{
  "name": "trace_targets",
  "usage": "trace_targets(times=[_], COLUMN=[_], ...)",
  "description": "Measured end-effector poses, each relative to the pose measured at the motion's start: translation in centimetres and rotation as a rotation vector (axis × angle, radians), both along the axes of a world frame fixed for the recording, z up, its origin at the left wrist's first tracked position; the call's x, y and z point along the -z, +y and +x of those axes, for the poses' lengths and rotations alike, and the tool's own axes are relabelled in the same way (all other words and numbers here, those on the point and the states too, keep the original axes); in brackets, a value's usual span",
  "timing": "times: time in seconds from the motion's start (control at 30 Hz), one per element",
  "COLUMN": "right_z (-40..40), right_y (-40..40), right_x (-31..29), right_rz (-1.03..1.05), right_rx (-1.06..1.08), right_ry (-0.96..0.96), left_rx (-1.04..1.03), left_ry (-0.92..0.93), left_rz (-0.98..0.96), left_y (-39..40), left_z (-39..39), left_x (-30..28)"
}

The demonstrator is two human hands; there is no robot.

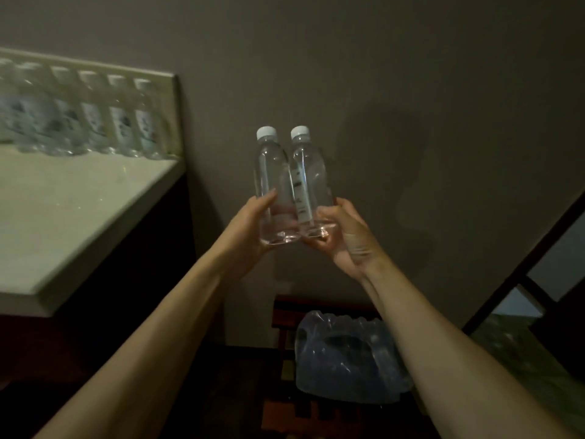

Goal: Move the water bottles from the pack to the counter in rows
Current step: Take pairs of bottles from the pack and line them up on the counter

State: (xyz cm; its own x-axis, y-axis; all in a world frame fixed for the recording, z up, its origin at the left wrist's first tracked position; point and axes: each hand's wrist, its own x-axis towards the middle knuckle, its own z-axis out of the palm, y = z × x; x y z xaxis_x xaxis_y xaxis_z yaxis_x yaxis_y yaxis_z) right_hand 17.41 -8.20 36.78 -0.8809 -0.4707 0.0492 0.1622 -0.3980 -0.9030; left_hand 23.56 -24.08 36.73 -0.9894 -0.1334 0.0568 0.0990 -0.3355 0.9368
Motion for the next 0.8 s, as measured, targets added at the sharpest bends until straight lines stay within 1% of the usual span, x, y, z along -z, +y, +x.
trace_targets(times=[0.1,0.2,0.3,0.37,0.47,0.6,0.7,0.8], right_z=[1.1,2.3,3.6,4.7,6.6,8.5,9.7,10.0], right_y=[-3.6,-8.0,-13.1,-17.3,-23.3,-29.7,-33.2,-35.8], right_x=[-1.3,-2.0,-2.4,-2.4,-2.3,-1.8,-1.8,-1.7], right_rz=[0.006,0.071,0.16,0.236,0.323,0.409,0.442,0.472], right_rx=[0.053,0.046,0.017,0.017,0.03,0.048,0.047,-0.005], right_ry=[0.007,0.063,0.125,0.163,0.206,0.264,0.287,0.284], left_rx=[0.026,-0.068,-0.175,-0.257,-0.327,-0.354,-0.333,-0.327], left_ry=[0.01,0.073,0.117,0.102,0.099,0.08,0.064,0.066], left_rz=[0.008,-0.015,-0.175,-0.291,-0.378,-0.417,-0.377,-0.394], left_y=[-2.7,-7.0,-12.5,-16.6,-22.1,-27.6,-31.1,-34.0], left_z=[1.2,2.8,4.5,5.8,7.2,9.0,10.0,10.1], left_x=[-1.3,-2.1,-2.5,-2.7,-2.9,-2.4,-1.7,-0.7])
